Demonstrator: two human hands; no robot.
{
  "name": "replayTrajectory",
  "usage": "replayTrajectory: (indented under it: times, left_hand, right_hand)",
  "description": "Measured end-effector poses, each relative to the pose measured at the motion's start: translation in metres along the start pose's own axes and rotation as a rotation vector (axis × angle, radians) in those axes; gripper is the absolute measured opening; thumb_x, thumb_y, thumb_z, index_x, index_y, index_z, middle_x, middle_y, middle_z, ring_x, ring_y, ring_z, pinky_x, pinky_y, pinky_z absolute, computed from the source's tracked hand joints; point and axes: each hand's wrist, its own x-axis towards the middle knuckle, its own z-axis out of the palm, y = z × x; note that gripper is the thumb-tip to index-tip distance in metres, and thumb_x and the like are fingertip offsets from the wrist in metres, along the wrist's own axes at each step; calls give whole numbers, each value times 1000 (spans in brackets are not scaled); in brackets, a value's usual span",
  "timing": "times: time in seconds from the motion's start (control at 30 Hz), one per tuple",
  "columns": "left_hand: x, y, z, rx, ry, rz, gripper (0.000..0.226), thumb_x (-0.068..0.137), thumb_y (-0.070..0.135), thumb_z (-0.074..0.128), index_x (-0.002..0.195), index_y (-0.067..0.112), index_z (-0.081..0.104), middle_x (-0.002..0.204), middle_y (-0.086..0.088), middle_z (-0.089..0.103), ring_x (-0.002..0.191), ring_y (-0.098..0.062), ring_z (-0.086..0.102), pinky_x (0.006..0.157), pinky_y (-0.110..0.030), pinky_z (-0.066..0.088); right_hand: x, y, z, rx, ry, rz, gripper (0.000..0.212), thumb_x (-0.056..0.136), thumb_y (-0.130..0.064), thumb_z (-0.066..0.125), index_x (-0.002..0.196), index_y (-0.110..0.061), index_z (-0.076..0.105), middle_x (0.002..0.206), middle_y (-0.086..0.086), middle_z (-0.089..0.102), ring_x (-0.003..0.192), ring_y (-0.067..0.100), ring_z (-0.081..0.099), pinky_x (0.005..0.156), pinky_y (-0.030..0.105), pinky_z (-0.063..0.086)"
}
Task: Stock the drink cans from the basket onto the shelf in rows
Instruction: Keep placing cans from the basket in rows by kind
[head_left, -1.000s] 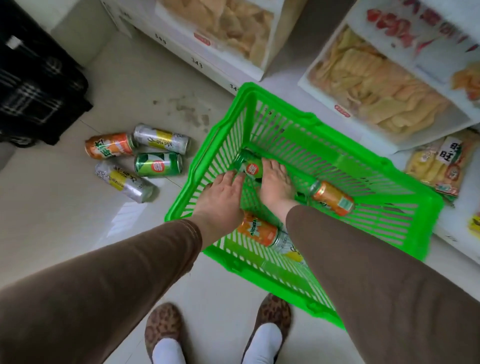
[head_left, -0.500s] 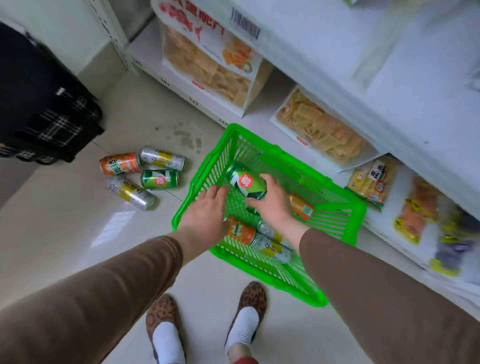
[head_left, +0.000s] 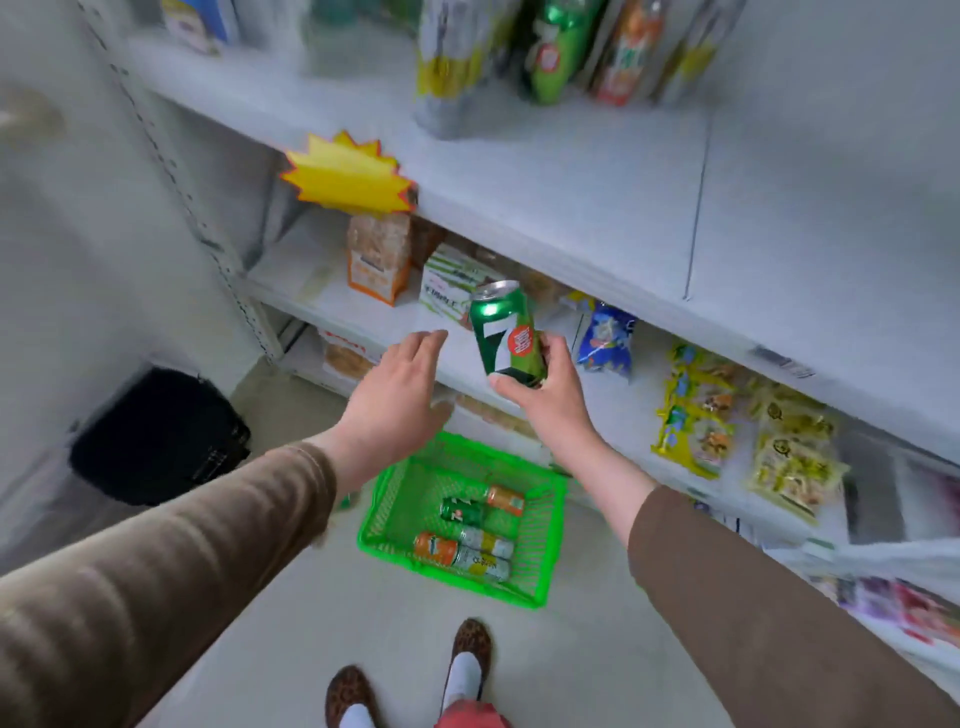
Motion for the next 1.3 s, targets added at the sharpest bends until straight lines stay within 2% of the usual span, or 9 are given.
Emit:
replayTrajectory:
  times: [0.13, 0.23, 0.37, 0.47, 0.57, 0.67, 0.97, 1.17, 1.3]
  left_hand:
    - [16, 46, -56, 4, 69, 86, 68, 84, 29, 68, 142, 16, 35, 134, -6, 46, 122, -30, 48, 90, -42, 45]
    - [39, 64, -78, 8, 110, 127, 64, 84, 28, 68, 139, 16, 39, 129, -6, 48, 119, -29, 49, 89, -40, 46]
    - [84, 75, -94, 47, 130, 137, 66, 85, 29, 67, 142, 15, 36, 133, -7, 48, 122, -28, 48, 93, -39, 45]
    - [120, 77, -97, 79, 126, 105, 68, 86, 29, 66, 144, 15, 34, 135, -7, 46, 124, -27, 45, 93, -38, 44]
    - [151, 73, -98, 103, 108, 45, 69, 88, 31, 65, 145, 15, 30, 137, -7, 43, 127, -27, 43, 96, -40, 44]
    - [174, 69, -99, 115, 104, 13, 68, 88, 31, 64, 144, 14, 30, 136, -8, 43, 125, -28, 43, 96, -42, 45]
    - [227, 52, -106, 145, 123, 13, 67, 87, 32, 65, 142, 16, 32, 134, -6, 45, 123, -28, 46, 93, -40, 46]
    - [237, 44, -104, 154, 118, 37, 71, 86, 33, 65, 144, 15, 29, 133, -6, 45, 122, -27, 46, 95, -39, 47]
    - [241, 42, -105, 143, 104, 38, 69, 87, 32, 64, 144, 16, 30, 134, -6, 45, 124, -27, 45, 97, -41, 46]
  right_hand:
    - [-3, -59, -31, 80, 15, -74, 63, 78, -10, 84, 130, -20, 51, 112, -11, 66, 94, -6, 64, 85, 20, 49]
    - [9, -89, -48, 108, 34, -119, 66, 78, -10, 81, 136, -22, 51, 121, -6, 66, 107, 4, 64, 89, 22, 52]
    - [48, -117, -62, 115, 98, -126, 63, 76, -13, 84, 128, -22, 49, 114, -6, 65, 101, 6, 63, 81, 19, 49]
    - [94, -125, -60, 90, 115, -99, 66, 71, -19, 88, 124, -22, 49, 113, -4, 66, 100, 11, 64, 86, 29, 52]
    - [143, -127, -51, 37, 148, -57, 75, 54, -42, 86, 118, -35, 48, 115, 1, 63, 107, 20, 62, 95, 42, 54]
    - [191, -127, -39, 43, 165, -18, 79, 42, -54, 80, 111, -45, 43, 115, 3, 63, 109, 23, 62, 95, 45, 54]
    - [267, -146, -7, -87, 215, -81, 74, 69, -25, 88, 130, -17, 48, 127, 5, 57, 117, 27, 58, 99, 44, 49]
    - [284, -151, -1, -89, 269, -85, 66, 71, -25, 88, 117, -18, 41, 116, 2, 61, 103, 24, 61, 82, 32, 48]
    - [291, -153, -1, -83, 264, -75, 63, 70, -24, 88, 114, -17, 43, 115, 3, 62, 103, 24, 62, 83, 32, 48]
